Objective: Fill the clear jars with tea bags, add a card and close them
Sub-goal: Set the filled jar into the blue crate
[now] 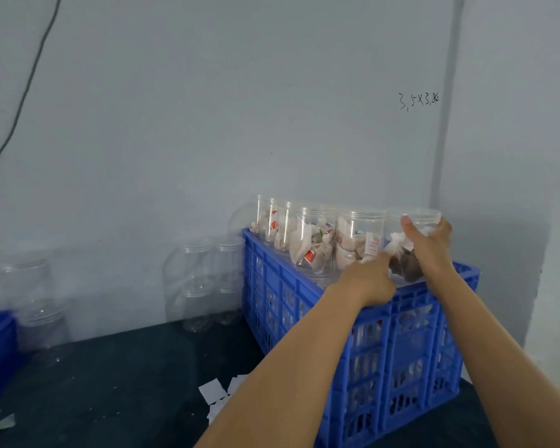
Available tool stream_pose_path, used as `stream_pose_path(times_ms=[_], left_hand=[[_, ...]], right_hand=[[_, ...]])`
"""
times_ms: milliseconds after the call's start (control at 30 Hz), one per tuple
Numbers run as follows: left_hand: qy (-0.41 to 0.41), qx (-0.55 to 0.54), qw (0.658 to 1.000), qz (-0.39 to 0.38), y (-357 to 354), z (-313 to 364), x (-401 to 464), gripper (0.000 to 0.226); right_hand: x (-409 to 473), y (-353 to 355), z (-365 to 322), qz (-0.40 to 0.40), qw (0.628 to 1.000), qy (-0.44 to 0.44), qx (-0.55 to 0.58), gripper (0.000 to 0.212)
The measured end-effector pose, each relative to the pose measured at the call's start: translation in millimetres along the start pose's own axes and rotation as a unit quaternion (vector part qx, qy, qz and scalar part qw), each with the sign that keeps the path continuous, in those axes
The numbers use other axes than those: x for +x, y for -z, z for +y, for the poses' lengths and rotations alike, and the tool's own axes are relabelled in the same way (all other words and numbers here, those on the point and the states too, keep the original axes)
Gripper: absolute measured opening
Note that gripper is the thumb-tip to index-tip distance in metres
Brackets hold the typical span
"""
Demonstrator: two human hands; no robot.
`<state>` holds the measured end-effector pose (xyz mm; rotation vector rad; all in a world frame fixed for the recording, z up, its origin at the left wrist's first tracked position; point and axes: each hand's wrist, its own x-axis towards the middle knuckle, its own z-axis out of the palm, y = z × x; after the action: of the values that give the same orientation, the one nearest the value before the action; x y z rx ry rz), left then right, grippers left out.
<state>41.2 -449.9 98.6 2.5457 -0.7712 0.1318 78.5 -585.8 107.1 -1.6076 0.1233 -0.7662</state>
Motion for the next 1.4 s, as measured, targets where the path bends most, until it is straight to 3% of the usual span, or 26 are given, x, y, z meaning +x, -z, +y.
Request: stream_pose_path(times_ms=[100, 167, 233, 333, 467, 633, 800, 933, 1167, 1400], left_hand=[[-0.011, -0.031, 0.999, 0.036, 1.1, 0.7, -5.4, 0.044], [-0.024, -0.086, 0.990, 0.107, 4.7, -2.1, -13.4, 0.034], [-0.034, -0.153, 0.969, 0.193, 12.2, -9.7, -27.2, 0.026], [-0.023, -0.250, 0.920, 0.302, 26.6, -35.3, -56.6, 0.029], [0.056, -0.317, 0.861, 0.393, 36.7, -103.7, -98.0, 0.041], [0.201, -0.336, 0.829, 0.399, 35.5, -211.7, -139.9, 0.037], [0.300, -0.305, 0.813, 0.394, 37.0, -314.5, -143.2, 0.028], [0.313, -0.297, 0.821, 0.373, 47.1, -374.2, -106.7, 0.040], [0.282, -0.285, 0.855, 0.330, 60.5, -431.1, -27.2, 0.096], [0.244, -0.267, 0.851, 0.381, 41.8, -445.5, -7.8, 0.090]], right_hand=[[-15.8, -1.6, -19.4, 0.090, 0.993, 0.025, -0.072, 0.071], [-35.6, -4.4, -38.1, 0.162, 0.976, 0.109, -0.094, 0.056], [-59.3, -13.8, -55.6, 0.184, 0.960, 0.178, -0.110, 0.041], [-101.7, -44.8, -77.2, 0.097, 0.974, 0.203, -0.040, 0.032], [-156.5, -111.5, -83.4, -0.050, 0.985, 0.145, 0.086, 0.024], [-184.5, -212.4, -48.6, -0.167, 0.980, -0.017, 0.110, 0.026], [-177.4, -290.4, 11.2, -0.206, 0.967, -0.125, 0.079, 0.032], [-150.4, -334.4, 44.6, -0.216, 0.963, -0.149, 0.062, 0.033], [-114.0, -387.6, 80.5, -0.255, 0.956, -0.131, 0.056, 0.047], [-114.9, -399.8, 100.8, -0.283, 0.952, -0.101, 0.066, 0.042]])
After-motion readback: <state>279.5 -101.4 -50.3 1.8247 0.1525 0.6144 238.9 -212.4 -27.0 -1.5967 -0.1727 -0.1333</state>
